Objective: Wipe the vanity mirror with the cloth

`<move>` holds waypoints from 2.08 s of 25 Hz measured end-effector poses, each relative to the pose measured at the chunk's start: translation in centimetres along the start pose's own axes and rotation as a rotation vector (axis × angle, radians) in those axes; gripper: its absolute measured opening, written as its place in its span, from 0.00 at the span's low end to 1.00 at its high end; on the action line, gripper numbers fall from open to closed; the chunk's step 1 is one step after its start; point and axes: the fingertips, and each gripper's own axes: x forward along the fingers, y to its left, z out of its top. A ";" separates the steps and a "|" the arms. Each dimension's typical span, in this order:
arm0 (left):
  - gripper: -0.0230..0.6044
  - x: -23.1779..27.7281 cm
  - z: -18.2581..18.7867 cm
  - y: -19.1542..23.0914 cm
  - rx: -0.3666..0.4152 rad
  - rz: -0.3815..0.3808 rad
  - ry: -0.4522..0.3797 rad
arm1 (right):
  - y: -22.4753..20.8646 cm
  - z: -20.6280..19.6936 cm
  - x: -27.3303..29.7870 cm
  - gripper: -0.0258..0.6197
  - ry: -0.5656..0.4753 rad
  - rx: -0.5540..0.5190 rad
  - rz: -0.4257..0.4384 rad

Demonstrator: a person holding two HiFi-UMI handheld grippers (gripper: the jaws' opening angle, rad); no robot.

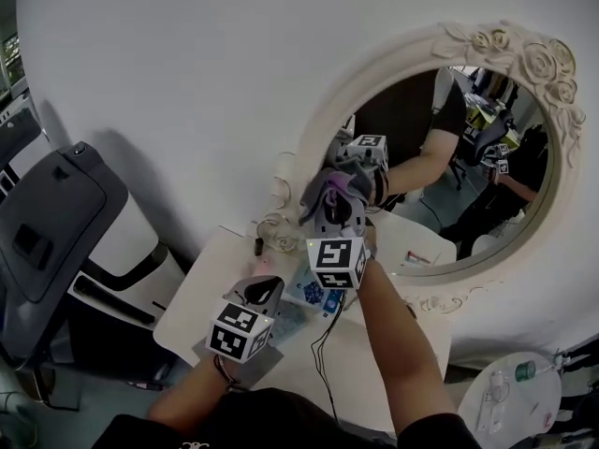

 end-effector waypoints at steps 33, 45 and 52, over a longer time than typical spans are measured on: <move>0.04 4.0 0.6 -13.1 0.139 -0.254 0.023 | -2.8 -12.6 -30.8 0.11 0.170 0.576 -0.353; 0.04 3.3 -0.1 -13.5 0.146 -0.248 0.041 | -2.0 -12.7 -31.5 0.11 0.170 0.604 -0.337; 0.04 2.9 -0.4 -12.5 0.138 -0.230 0.050 | -1.1 -12.6 -30.7 0.11 0.178 0.603 -0.304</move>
